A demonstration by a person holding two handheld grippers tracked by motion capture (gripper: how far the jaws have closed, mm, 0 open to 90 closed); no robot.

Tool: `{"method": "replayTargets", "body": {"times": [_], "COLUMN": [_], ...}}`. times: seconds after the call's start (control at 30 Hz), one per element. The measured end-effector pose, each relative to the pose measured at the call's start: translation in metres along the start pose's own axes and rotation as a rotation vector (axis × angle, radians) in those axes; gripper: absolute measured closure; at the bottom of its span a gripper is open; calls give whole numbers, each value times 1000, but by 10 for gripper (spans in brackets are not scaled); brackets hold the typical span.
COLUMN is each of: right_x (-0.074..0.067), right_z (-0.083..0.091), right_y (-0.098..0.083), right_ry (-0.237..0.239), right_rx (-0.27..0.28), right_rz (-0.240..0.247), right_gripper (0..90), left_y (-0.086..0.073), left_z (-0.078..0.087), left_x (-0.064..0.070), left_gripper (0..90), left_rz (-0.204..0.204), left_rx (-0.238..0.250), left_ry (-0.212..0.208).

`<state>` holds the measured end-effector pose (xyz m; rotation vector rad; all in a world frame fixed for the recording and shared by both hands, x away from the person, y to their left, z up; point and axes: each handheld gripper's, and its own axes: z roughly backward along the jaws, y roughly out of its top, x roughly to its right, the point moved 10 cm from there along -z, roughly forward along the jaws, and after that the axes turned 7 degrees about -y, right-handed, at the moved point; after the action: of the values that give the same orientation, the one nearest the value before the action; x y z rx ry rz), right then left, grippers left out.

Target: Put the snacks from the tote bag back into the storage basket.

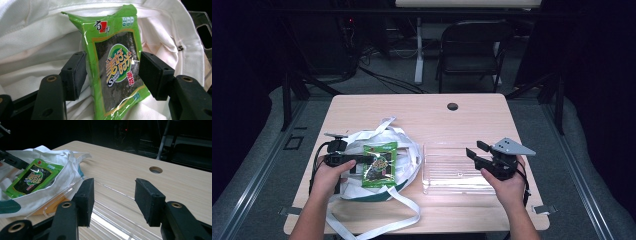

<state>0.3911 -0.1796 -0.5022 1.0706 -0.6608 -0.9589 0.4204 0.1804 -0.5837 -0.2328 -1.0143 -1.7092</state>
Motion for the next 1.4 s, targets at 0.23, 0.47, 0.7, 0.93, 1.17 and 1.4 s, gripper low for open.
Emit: {"method": "replayTargets", "body": {"times": [0.23, 0.47, 0.7, 0.93, 1.17, 1.4], "right_x": [-2, -3, -2, -2, -1, 0], "right_z": [0, 0, 2, 4, 6, 5], "right_y": [-1, -1, -3, -4, -4, -4], "right_ry": [4, 5, 1, -6, -8, -10], "right_rx": [-5, -4, -4, -8, -5, -5], "right_rz": [2, 3, 1, 8, 2, 2], "right_gripper": [498, 498, 497, 498, 498, 498], "left_y": [-2, -1, 0, 0, 2, 6], "left_z": [-12, -18, -24, -30, -27, -20], "left_x": [-4, -7, -10, -10, -6, 5], "left_gripper": [378, 376, 376, 383, 426, 491], "left_rz": [18, 32, 47, 60, 41, -14], "left_rx": [10, 20, 20, 13, 30, 40], "left_ry": [10, 1, -2, -8, -27, -42]}}
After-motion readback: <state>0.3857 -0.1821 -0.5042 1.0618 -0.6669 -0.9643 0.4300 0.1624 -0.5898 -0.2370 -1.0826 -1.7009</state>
